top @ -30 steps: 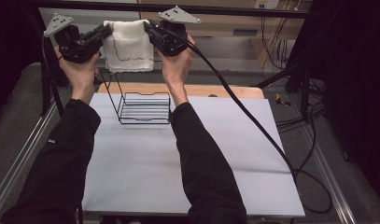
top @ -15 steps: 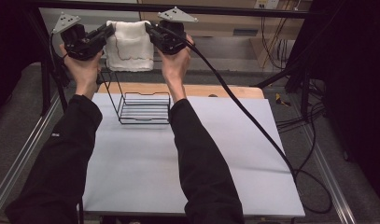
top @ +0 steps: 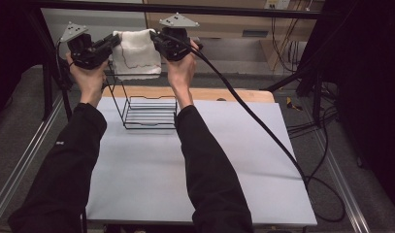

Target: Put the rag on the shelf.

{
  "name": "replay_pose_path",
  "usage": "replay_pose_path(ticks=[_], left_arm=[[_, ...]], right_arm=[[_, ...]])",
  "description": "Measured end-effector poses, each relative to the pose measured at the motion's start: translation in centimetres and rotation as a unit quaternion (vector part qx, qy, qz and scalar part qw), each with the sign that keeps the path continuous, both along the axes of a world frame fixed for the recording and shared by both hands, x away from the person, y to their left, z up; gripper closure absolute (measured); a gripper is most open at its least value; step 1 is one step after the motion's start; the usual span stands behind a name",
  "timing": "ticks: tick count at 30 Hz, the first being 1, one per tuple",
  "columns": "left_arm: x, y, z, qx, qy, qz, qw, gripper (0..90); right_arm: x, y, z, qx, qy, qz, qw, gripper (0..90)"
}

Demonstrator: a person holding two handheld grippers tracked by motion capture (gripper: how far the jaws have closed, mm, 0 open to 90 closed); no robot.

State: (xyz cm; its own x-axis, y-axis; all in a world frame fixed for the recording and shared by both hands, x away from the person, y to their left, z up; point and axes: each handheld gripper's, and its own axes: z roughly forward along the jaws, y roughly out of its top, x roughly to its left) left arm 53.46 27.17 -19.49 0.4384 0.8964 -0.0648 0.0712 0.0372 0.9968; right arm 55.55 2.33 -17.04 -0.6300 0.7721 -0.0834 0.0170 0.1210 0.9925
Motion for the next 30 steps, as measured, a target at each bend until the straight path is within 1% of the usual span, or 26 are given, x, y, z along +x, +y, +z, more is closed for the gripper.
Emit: replay_pose_path(ticks=[2,4,5,8,10,12,14,18,19,23,30], left_arm=[[-0.1,0.1,-0.4,0.006,0.003,-0.001,1.0,82.1],[-0.2,0.2,-0.8,0.007,0.008,-0.001,0.9999,82.1],[-0.4,0.3,-1.0,0.005,0.007,-0.002,1.0,82.1],[-0.8,0.4,-1.4,0.006,0.007,-0.01,0.9999,82.1],[-1.0,0.3,-1.6,0.011,0.01,-0.011,0.9998,82.1],[-1.2,0.3,-1.9,0.008,0.011,-0.012,0.9998,82.1],[-1.5,0.3,-2.2,0.004,0.012,-0.017,0.9998,82.0],[-2.0,0.1,-2.7,0.011,0.014,-0.019,0.9997,82.0],[-2.1,0.1,-2.8,0.01,0.015,-0.02,0.9997,82.0],[-2.4,0.2,-3.1,0.009,0.015,-0.023,0.9996,81.8],[-3.3,0.6,-3.7,0.007,0.017,-0.03,0.9994,81.5]], right_arm=[[-0.3,0.2,-0.2,-0.009,0.002,0.0,1.0,80.8],[-0.6,0.4,-0.4,-0.021,0.005,-0.001,0.9998,80.7],[-0.7,0.4,-0.6,-0.026,0.005,0.0,0.9996,80.7],[-0.8,0.3,-1.1,-0.019,0.015,0.003,0.9997,80.7],[-1.0,0.1,-1.4,-0.022,0.02,0.003,0.9996,80.7],[-1.3,0.1,-1.7,-0.028,0.018,0.005,0.9994,80.6],[-1.5,-0.1,-1.9,-0.024,0.021,0.008,0.9995,80.7],[-1.8,-0.4,-2.4,-0.022,0.023,0.011,0.9994,80.7],[-1.9,-0.4,-2.5,-0.022,0.023,0.012,0.9994,80.7],[-2.3,-0.6,-2.8,-0.023,0.025,0.018,0.9993,80.7],[-3.2,-0.5,-3.0,-0.029,0.021,0.03,0.9989,80.5]])
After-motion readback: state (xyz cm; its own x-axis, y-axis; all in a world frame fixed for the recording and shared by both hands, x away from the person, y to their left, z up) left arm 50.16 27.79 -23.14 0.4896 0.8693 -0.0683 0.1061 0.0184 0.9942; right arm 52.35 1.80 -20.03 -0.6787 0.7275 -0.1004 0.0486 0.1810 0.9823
